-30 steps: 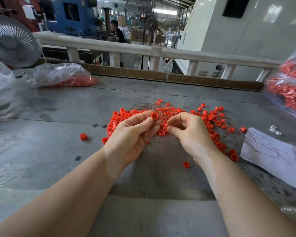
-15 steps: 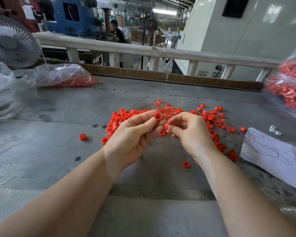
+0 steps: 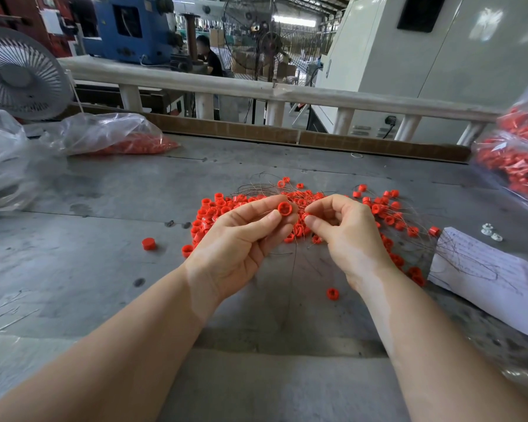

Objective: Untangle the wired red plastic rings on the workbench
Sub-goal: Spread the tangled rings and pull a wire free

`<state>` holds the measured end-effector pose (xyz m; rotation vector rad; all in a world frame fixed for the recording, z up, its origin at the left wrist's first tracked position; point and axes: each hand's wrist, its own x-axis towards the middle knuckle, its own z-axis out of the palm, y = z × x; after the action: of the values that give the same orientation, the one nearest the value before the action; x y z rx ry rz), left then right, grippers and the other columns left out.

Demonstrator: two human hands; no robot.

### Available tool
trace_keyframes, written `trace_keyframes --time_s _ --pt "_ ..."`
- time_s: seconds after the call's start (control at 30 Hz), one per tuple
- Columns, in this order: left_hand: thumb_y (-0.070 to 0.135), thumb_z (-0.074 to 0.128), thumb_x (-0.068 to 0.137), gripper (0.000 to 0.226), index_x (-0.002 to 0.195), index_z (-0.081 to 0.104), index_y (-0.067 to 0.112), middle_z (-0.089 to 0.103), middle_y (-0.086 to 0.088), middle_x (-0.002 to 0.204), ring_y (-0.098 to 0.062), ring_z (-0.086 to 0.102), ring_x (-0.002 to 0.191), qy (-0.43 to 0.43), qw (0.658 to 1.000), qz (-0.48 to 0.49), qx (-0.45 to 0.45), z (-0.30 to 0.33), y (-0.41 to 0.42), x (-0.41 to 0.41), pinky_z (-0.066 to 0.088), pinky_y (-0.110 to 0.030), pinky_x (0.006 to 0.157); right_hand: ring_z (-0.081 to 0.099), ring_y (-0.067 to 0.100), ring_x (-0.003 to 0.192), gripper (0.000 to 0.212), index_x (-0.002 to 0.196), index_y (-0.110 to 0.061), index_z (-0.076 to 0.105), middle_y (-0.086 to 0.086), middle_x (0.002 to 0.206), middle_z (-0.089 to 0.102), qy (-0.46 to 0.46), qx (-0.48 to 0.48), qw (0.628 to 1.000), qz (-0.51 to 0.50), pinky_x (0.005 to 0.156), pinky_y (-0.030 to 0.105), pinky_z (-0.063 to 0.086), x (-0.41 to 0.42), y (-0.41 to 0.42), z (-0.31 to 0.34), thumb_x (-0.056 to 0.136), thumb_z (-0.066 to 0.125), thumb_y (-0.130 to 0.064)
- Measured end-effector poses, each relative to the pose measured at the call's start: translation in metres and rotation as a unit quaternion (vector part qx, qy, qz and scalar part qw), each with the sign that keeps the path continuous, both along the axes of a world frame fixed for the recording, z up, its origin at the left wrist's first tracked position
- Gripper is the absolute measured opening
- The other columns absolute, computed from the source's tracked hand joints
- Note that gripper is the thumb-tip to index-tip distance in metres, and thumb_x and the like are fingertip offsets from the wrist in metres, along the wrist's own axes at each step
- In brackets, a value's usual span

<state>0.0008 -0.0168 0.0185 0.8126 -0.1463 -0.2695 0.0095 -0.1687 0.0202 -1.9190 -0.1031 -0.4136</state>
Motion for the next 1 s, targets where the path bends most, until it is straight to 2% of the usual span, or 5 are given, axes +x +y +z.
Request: trace_keyframes --time_s 0.43,0.67,0.83,1.0 --pt "-0.001 0.059 0.067 0.022 0.077 0.077 0.008 0.074 -0.010 0.082 -0.015 0.072 0.077 0.001 1.000 -0.002 0.002 -0.0006 0.0003 0.0006 0.056 -0.018 0.063 0.056 -0.004 0.064 0.026 0.073 -0.023 0.062 -0.008 0.071 0.062 -0.002 0.006 1.000 0.014 0.059 0.010 0.043 0.0014 -0.0009 -0.0019 0.082 0.068 0.000" --pt "-0.001 0.060 0.067 0.022 0.077 0.077 0.007 0.074 -0.011 0.084 -0.015 0.072 0.078 0.016 1.000 0.018 -0.007 -0.0014 0.0010 0.0023 0.055 -0.017 0.062 0.056 0.001 0.057 0.019 0.077 -0.018 0.064 -0.010 0.058 0.063 0.035 0.155 0.984 0.078 0.052 0.015 0.045 0.0009 0.0000 0.0016 0.083 0.065 0.000" --pt "-0.001 0.059 0.066 0.022 0.074 0.077 0.008 0.074 -0.009 0.080 -0.014 0.072 0.076 0.019 0.999 0.028 -0.004 -0.0009 0.0003 0.0019 0.055 -0.017 0.061 0.060 0.003 0.061 0.017 0.083 -0.016 0.068 -0.006 0.066 0.067 0.052 0.223 0.962 0.149 0.059 0.015 0.048 -0.0007 0.0001 0.0033 0.083 0.061 -0.001" --pt "-0.001 0.059 0.066 0.021 0.074 0.077 0.007 0.073 -0.010 0.079 -0.014 0.072 0.074 0.022 0.999 0.030 -0.006 -0.0007 -0.0001 0.0019 0.055 -0.017 0.061 0.063 0.004 0.062 0.015 0.082 -0.013 0.069 -0.004 0.067 0.069 0.057 0.251 0.952 0.164 0.060 0.016 0.050 -0.0002 0.0006 0.0033 0.081 0.061 0.000"
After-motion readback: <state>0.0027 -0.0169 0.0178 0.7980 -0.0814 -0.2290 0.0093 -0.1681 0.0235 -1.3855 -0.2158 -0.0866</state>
